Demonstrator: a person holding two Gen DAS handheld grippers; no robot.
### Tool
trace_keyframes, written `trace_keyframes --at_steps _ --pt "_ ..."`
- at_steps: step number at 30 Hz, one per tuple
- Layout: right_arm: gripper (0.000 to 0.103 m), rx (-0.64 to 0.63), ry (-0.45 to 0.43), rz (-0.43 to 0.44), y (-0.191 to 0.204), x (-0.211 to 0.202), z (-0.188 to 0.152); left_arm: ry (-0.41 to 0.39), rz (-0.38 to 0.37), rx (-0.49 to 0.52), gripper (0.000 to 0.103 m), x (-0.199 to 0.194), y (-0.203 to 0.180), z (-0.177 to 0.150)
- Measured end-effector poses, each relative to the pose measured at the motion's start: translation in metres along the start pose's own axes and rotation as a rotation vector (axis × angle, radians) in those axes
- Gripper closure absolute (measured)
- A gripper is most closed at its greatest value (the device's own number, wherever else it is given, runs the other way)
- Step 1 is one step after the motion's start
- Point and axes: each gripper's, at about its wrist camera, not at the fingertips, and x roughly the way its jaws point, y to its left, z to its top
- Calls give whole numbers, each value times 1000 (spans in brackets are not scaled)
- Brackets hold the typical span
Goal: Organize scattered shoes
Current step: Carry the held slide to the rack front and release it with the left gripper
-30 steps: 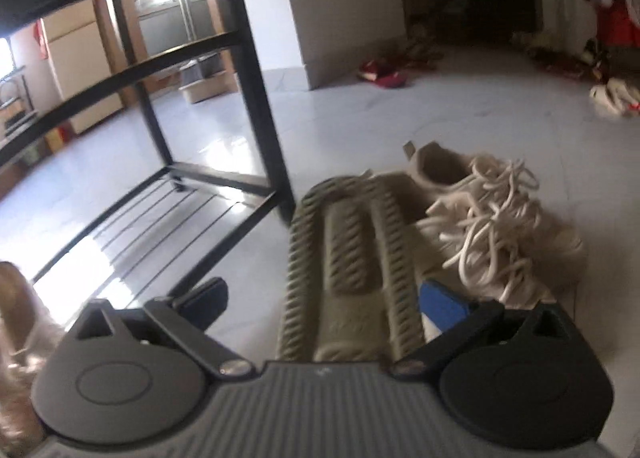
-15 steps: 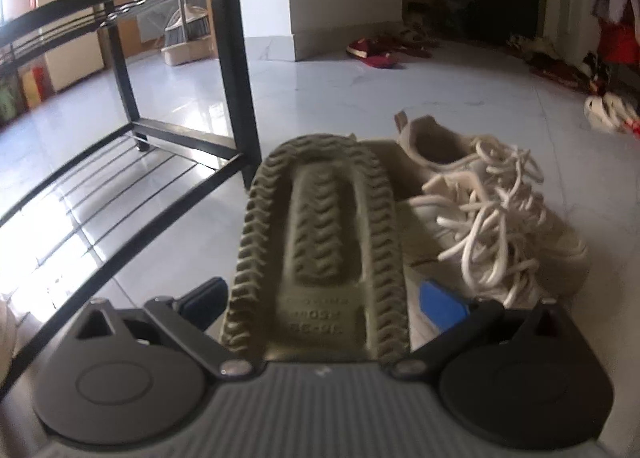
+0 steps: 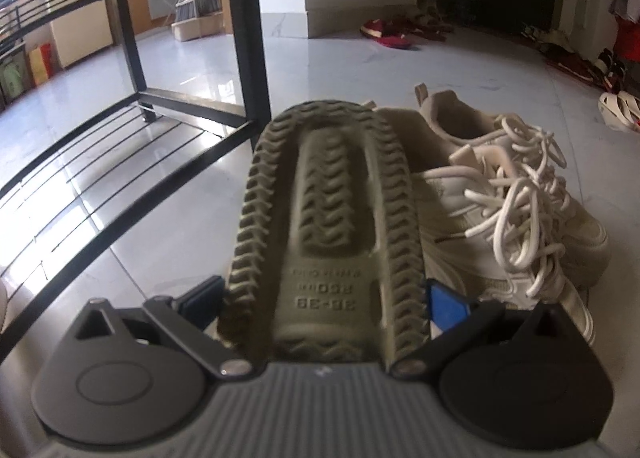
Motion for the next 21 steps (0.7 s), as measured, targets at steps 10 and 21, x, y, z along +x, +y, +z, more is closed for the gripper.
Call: trace_keyframes --at_steps 10,21 --pt "0 16 6 -5 -4 2 0 -42 3 -142 2 -44 37 -3" --pt "0 18 -2 -12 -3 -3 -1 -167 191 -381 1 -216 111 -49"
